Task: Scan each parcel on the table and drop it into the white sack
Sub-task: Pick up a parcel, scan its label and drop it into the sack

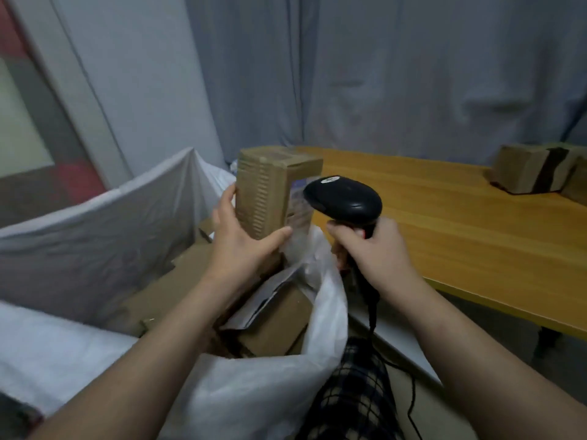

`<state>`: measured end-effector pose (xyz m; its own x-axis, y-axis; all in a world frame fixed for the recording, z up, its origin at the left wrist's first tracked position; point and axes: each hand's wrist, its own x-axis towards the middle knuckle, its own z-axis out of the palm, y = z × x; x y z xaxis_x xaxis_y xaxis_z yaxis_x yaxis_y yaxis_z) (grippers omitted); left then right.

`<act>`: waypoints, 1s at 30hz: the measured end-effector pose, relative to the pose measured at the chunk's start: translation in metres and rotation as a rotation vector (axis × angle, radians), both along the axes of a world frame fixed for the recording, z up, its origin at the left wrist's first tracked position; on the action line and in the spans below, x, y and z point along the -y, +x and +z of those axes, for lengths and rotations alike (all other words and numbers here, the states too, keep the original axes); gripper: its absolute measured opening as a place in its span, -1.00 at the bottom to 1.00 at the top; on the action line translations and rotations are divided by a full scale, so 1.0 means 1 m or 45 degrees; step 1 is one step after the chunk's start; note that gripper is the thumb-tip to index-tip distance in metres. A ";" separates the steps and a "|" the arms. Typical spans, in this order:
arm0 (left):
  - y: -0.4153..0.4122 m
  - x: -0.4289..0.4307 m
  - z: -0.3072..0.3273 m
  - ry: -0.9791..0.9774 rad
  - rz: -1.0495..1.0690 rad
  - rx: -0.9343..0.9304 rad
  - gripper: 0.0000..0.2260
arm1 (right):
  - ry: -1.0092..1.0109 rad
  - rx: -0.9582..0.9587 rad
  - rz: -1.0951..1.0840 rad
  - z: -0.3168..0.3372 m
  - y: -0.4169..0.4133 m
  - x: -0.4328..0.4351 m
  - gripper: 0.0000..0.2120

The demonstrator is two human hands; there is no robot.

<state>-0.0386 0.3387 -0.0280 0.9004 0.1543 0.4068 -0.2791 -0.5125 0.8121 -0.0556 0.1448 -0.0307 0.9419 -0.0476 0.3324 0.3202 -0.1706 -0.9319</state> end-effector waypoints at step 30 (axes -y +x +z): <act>0.095 0.013 0.008 1.354 0.146 0.108 -0.53 | -0.097 -0.208 -0.282 -0.008 0.064 0.003 -0.84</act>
